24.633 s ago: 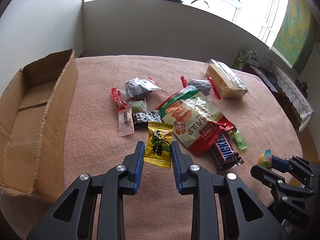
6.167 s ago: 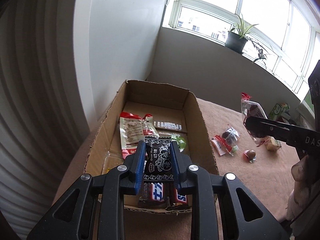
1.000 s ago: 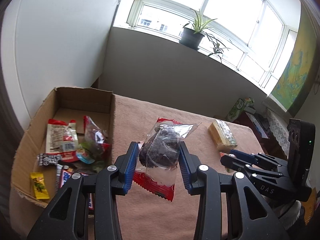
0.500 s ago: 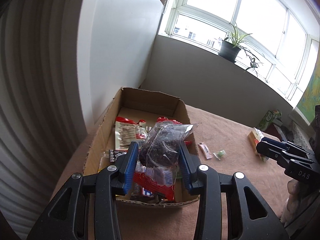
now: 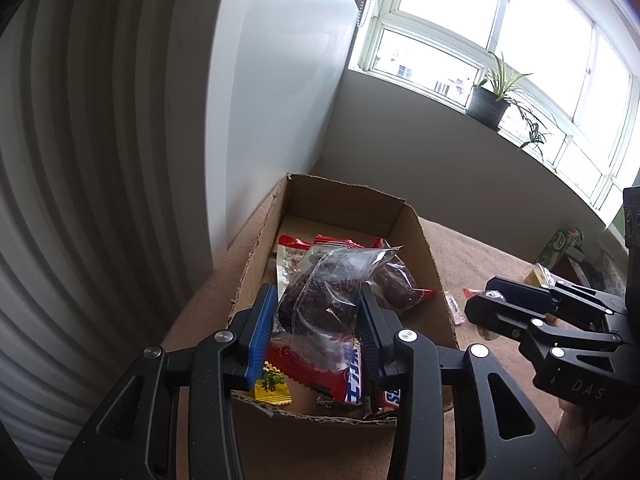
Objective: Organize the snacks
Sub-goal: 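Carry both snacks into the box and open both tools to drop them, then move both open tools back, left toward the pink candy, right toward the green jelly cube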
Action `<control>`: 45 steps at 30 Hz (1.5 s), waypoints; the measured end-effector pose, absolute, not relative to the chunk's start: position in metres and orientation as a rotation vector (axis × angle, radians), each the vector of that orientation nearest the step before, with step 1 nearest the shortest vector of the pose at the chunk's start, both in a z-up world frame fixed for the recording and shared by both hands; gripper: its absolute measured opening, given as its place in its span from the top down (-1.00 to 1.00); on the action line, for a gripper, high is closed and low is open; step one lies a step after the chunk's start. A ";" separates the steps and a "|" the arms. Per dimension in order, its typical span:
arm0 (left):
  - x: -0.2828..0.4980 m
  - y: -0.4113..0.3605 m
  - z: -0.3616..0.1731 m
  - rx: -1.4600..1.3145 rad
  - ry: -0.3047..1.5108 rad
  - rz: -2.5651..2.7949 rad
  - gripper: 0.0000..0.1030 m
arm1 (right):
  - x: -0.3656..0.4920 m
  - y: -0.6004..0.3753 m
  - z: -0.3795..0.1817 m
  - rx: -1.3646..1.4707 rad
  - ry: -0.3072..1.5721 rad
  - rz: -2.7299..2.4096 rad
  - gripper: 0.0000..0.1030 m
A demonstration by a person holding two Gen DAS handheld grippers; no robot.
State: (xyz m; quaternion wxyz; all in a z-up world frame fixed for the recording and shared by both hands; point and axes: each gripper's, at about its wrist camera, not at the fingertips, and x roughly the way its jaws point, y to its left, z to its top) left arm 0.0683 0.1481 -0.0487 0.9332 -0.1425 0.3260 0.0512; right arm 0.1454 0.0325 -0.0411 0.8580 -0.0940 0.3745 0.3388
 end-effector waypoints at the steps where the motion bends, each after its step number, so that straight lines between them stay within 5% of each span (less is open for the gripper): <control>1: 0.069 0.149 -0.049 -0.292 0.667 0.107 0.25 | 0.146 0.034 -0.043 -0.199 0.791 0.715 0.22; 6: 0.071 0.152 -0.049 -0.286 0.669 0.117 0.25 | 0.146 0.044 -0.048 -0.212 0.803 0.732 0.14; 11: 0.072 0.152 -0.048 -0.277 0.670 0.128 0.20 | 0.144 0.039 -0.042 -0.200 0.775 0.725 -0.40; 14: 0.072 0.151 -0.047 -0.268 0.665 0.141 -0.12 | 0.144 0.032 -0.037 -0.185 0.767 0.716 -0.40; 39: 0.064 0.054 -0.023 -0.192 0.614 -0.064 -0.12 | 0.215 -0.116 -0.063 -0.004 0.911 0.527 -0.39; 45: 0.066 0.020 -0.041 -0.160 0.672 -0.135 -0.06 | 0.217 -0.102 -0.094 -0.080 0.971 0.539 -0.16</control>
